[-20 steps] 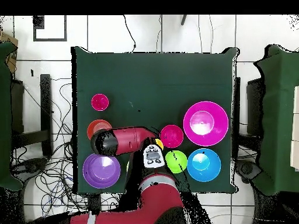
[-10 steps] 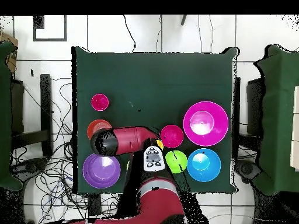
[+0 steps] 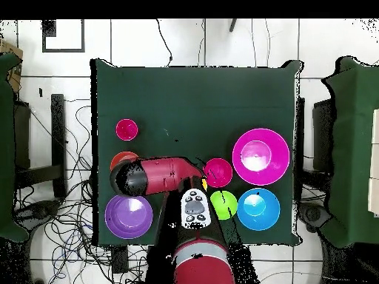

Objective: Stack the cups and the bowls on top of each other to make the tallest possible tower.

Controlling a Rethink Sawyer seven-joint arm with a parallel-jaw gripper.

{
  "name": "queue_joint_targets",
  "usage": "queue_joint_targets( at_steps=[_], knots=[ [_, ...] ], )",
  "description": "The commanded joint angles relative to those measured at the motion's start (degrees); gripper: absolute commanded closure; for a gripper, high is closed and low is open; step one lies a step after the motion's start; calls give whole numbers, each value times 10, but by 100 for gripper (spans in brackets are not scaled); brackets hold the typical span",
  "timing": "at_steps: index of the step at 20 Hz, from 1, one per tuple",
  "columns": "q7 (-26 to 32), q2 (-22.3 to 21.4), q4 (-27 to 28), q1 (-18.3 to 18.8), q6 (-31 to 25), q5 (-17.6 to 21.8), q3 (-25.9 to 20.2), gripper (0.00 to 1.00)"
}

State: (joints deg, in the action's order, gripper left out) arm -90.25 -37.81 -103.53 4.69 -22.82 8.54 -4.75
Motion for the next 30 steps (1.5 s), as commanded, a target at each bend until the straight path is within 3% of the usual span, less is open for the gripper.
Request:
queue_joint_targets(
  at_steps=[1, 5, 10, 19, 30],
  knots=[
    [-69, 10, -10, -10, -44, -6, -22, 0],
    [-65, 22, -16, -4, -43, -5, -27, 0],
    [-71, 19, -25, -15, -106, -13, -14, 0],
    [-67, 35, -14, -14, -124, -9, -14, 0],
    [-88, 73, 4, -28, -58, 5, 2, 0]
  ],
)
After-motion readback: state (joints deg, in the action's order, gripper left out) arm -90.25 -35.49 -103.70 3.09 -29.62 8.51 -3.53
